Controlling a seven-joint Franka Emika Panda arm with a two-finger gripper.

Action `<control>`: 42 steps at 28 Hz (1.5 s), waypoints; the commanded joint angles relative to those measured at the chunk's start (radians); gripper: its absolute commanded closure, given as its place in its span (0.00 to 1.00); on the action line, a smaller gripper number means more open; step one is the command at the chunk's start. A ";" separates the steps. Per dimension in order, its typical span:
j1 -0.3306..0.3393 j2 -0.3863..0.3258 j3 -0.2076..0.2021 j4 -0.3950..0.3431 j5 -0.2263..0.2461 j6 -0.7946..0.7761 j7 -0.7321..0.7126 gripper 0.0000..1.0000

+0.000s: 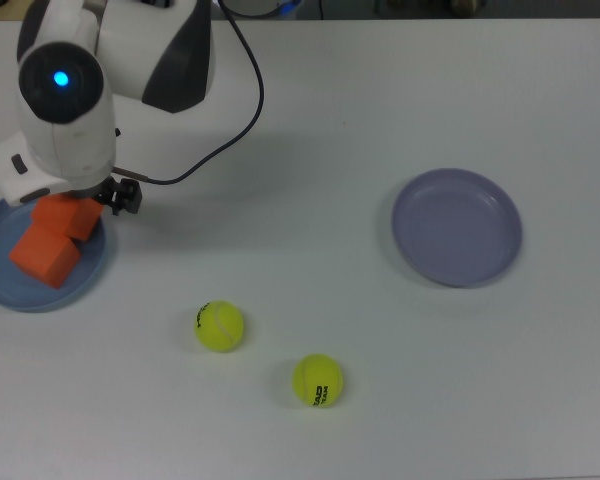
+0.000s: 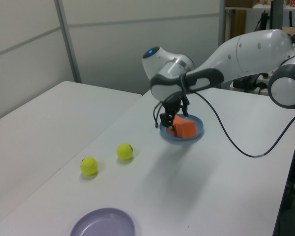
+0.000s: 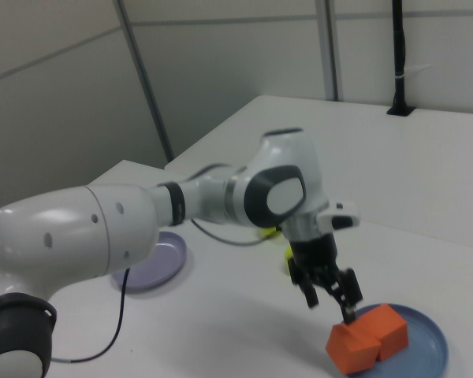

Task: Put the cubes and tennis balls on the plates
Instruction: 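Carry the second orange cube onto the blue plate and release, then lower the gripper onto a tennis ball and close on it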

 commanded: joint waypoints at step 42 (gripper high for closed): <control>0.190 0.167 0.068 -0.012 -0.035 0.632 0.040 1.00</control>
